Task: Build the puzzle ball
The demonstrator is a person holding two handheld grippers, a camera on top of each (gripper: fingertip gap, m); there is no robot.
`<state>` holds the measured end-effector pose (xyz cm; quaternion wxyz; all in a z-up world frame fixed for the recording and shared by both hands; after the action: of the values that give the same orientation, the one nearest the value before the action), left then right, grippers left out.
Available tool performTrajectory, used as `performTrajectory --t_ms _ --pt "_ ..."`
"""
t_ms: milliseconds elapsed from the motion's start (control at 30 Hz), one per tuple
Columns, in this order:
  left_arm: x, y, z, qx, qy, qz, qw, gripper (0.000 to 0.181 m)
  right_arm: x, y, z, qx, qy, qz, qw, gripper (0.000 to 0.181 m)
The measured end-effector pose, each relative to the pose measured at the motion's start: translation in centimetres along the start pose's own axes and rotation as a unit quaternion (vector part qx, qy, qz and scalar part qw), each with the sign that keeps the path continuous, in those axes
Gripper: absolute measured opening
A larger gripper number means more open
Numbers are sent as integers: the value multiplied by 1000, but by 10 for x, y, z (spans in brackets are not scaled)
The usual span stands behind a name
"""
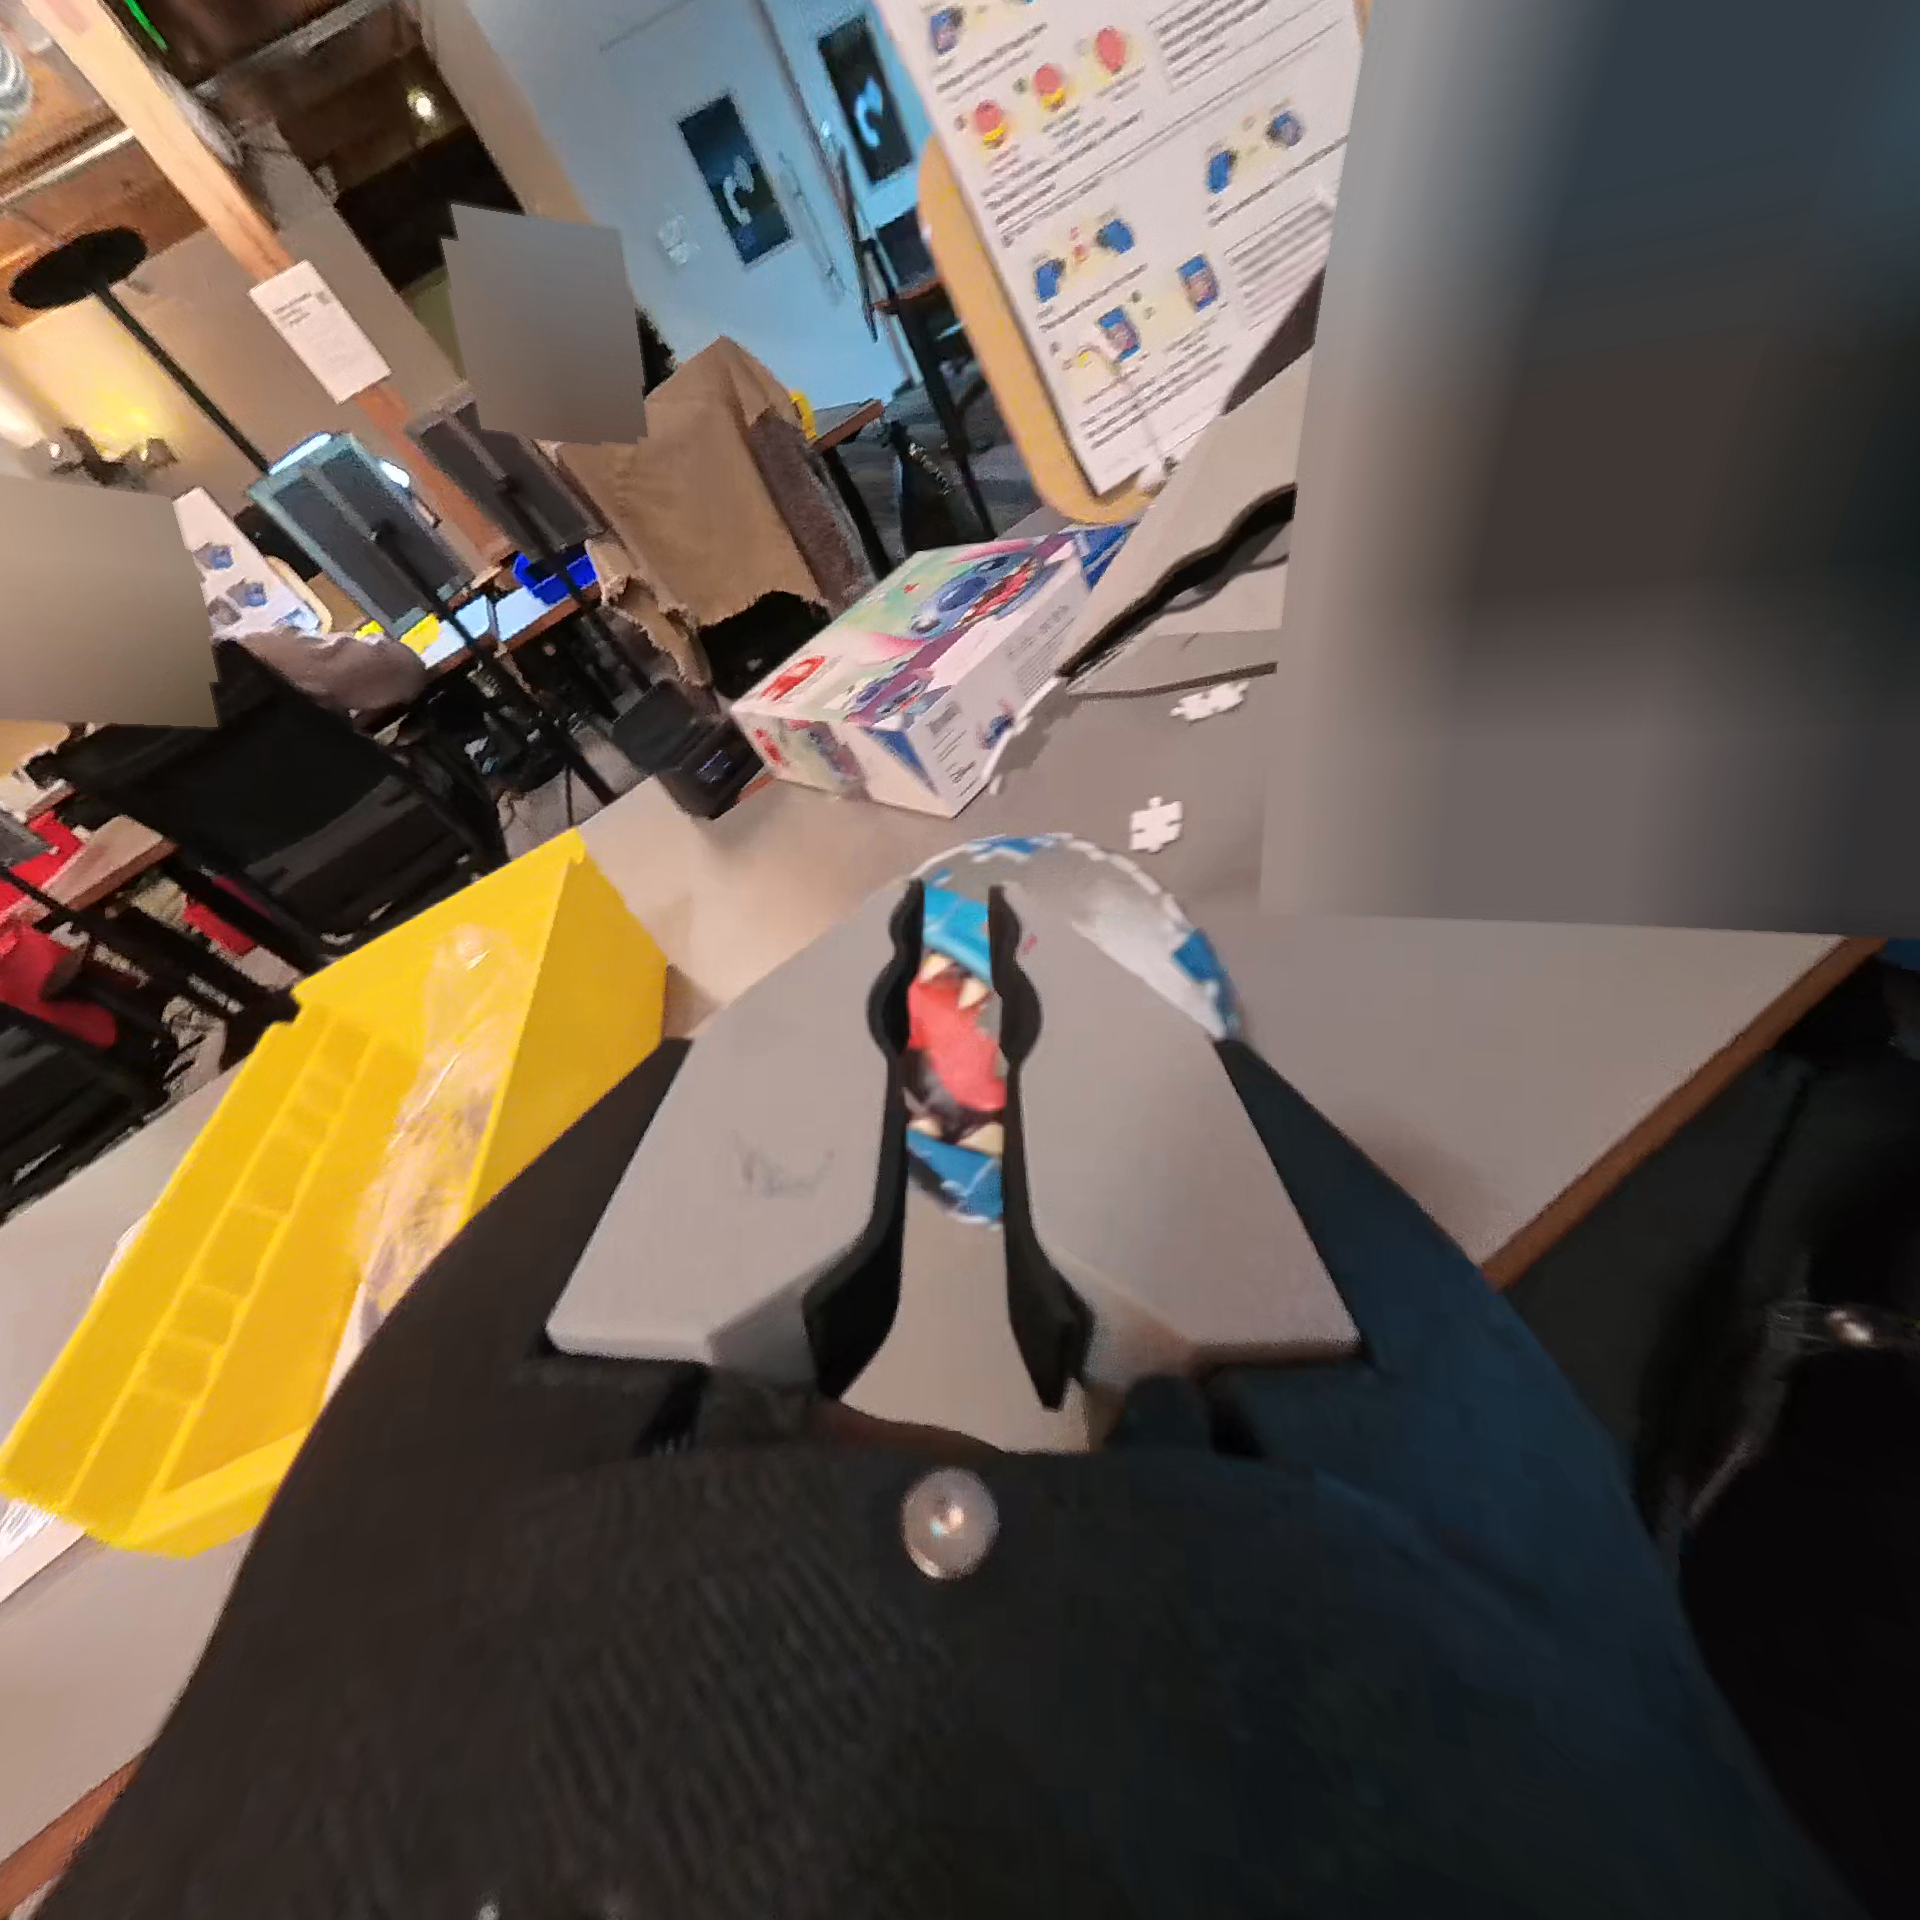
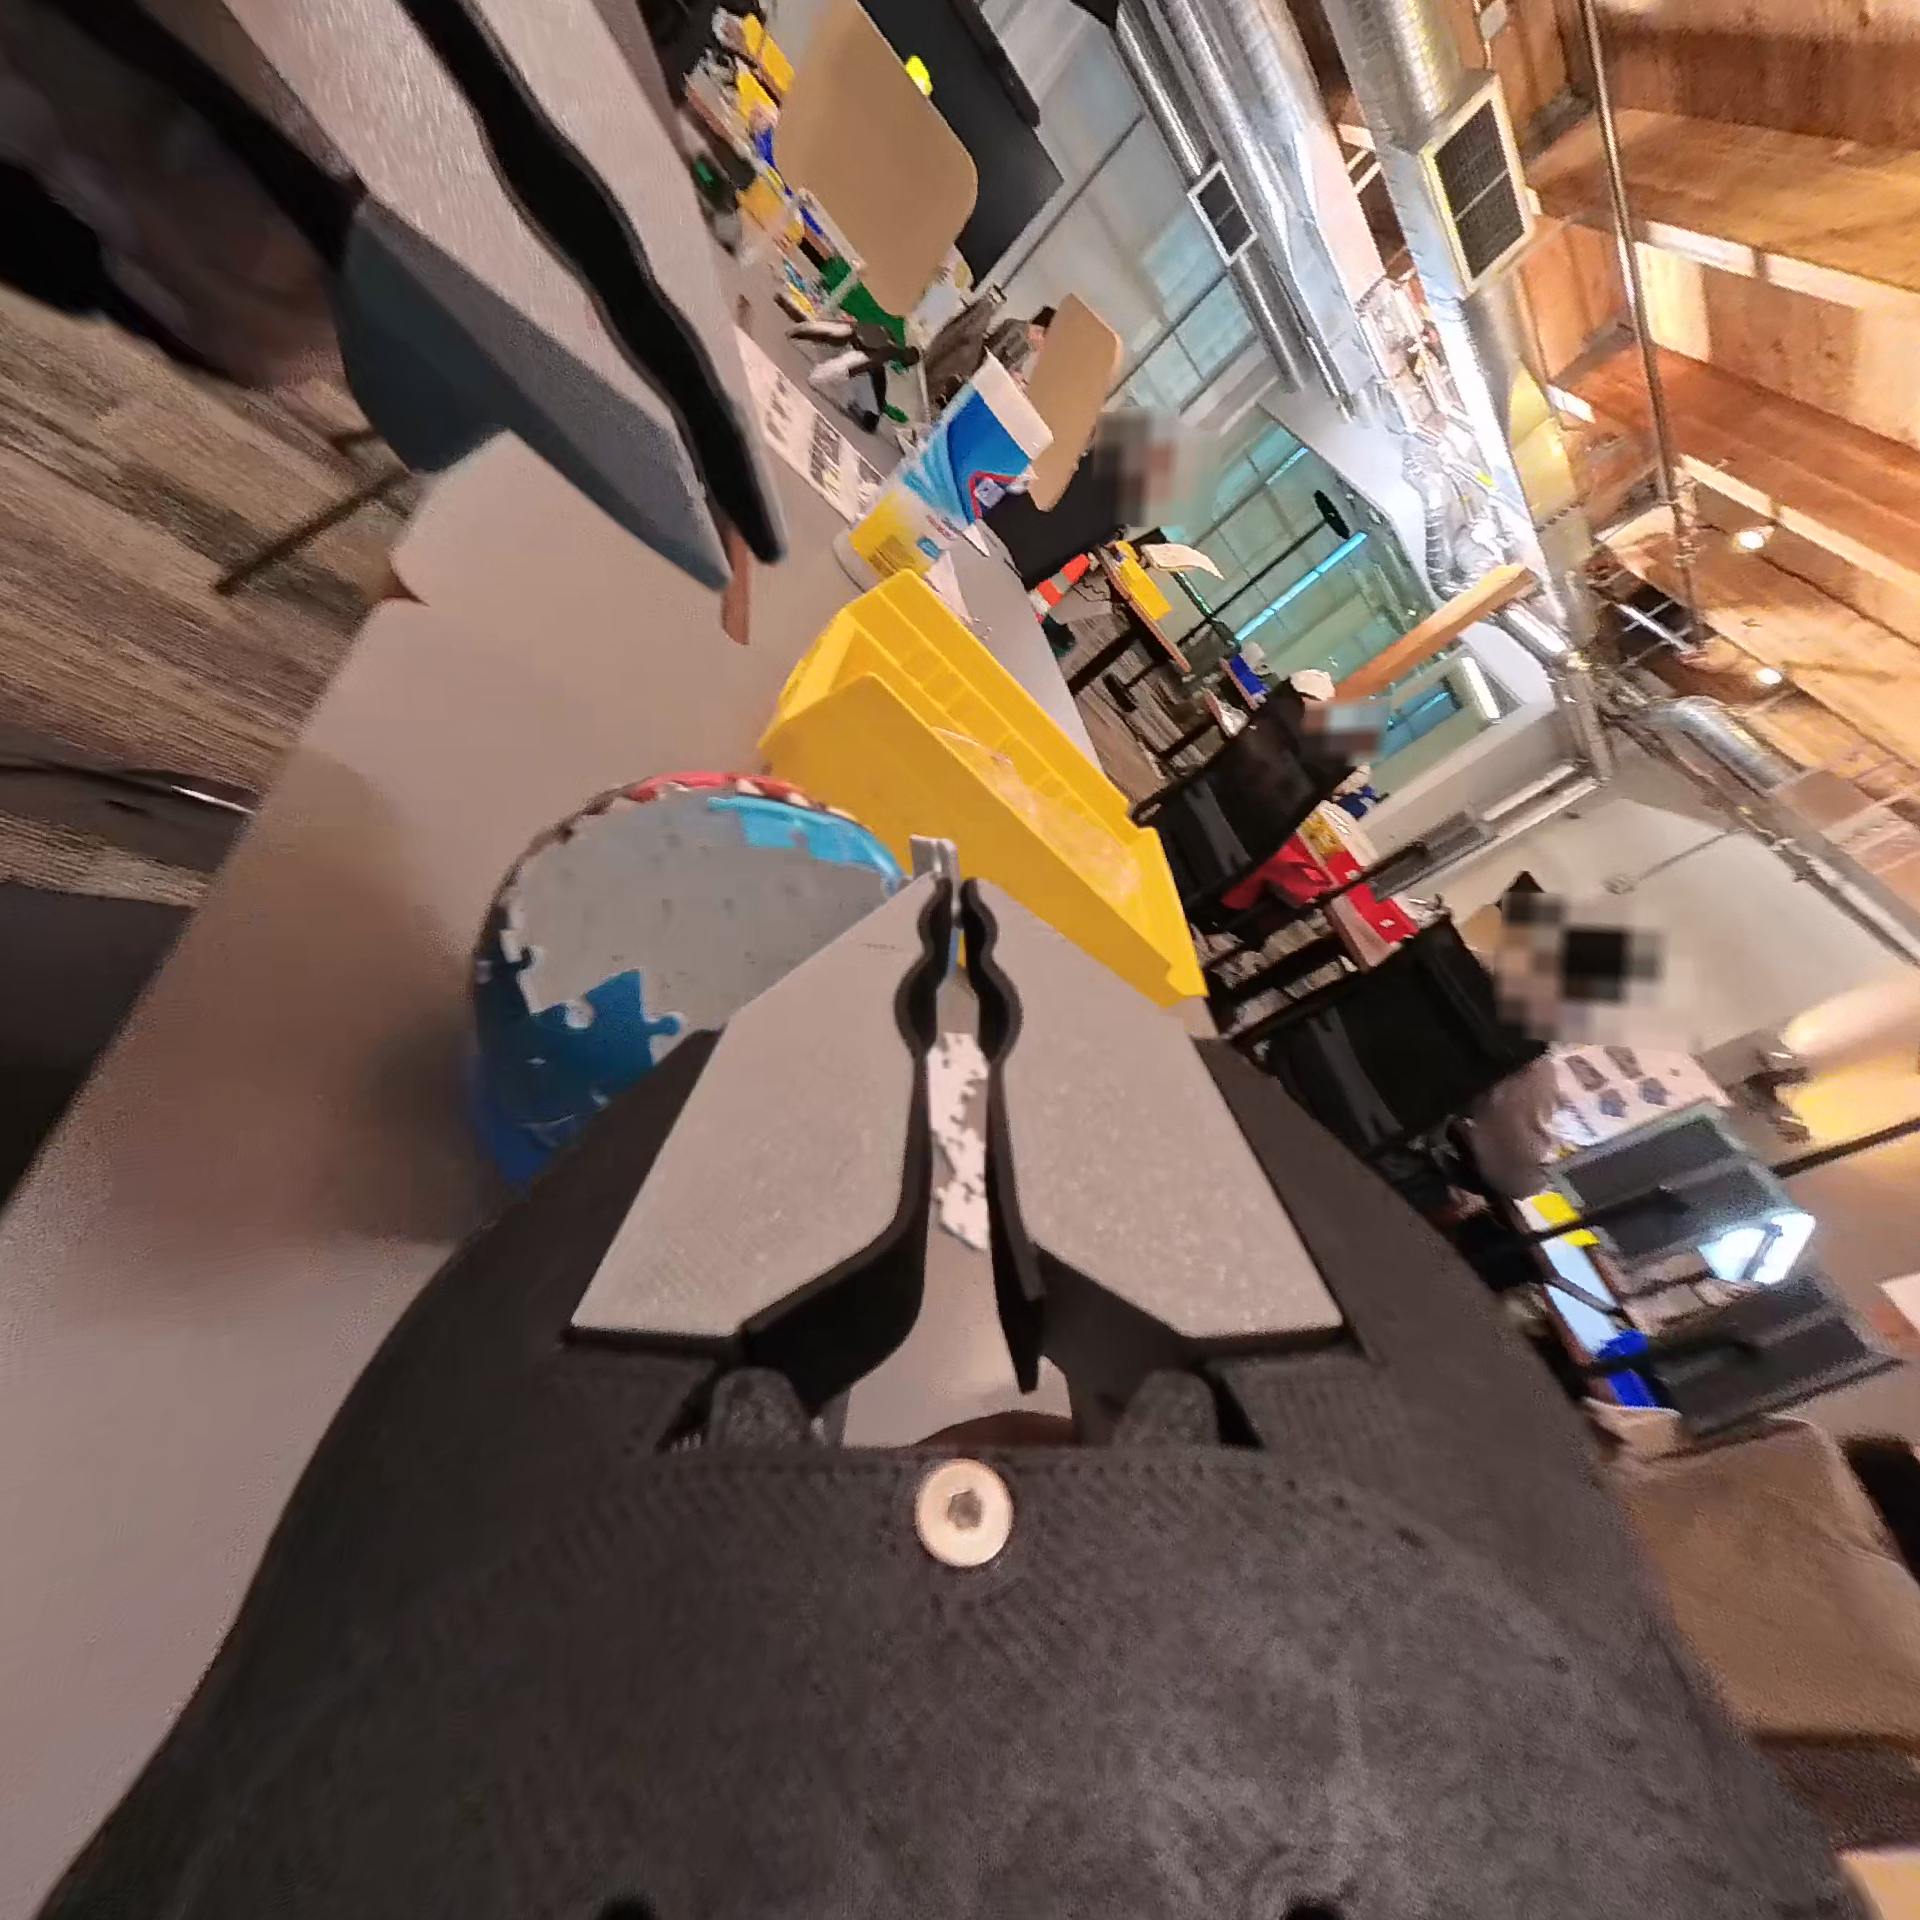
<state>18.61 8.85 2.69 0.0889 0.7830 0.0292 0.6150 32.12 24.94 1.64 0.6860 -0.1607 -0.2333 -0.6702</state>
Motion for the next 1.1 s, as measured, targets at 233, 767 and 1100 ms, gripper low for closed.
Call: performTrajectory --t_ms 233,767,1100 --pt "-6 -24 -68 -27 63 -20 997 0 2 -25 -12 -40 75 -55 995 0" --pt "-19 -96 -112 -225 3 -113 968 16 9 -30 -26 -103 111 -149 977 0" --pt "-52 -94 -119 -433 18 -107 895 85 -11 -21 3 -33 -59 -92 993 0"
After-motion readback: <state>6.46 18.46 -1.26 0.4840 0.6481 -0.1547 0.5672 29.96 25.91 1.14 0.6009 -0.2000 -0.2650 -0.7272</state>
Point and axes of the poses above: each gripper's, where its closed fingertips meet, y back along the fingers, x out of its top, z = x × y across the jaws, the point moved 10 cm from there along y, back along the fingers, and after that the axes turned 11 degrees about y, right-handed, at the moved point
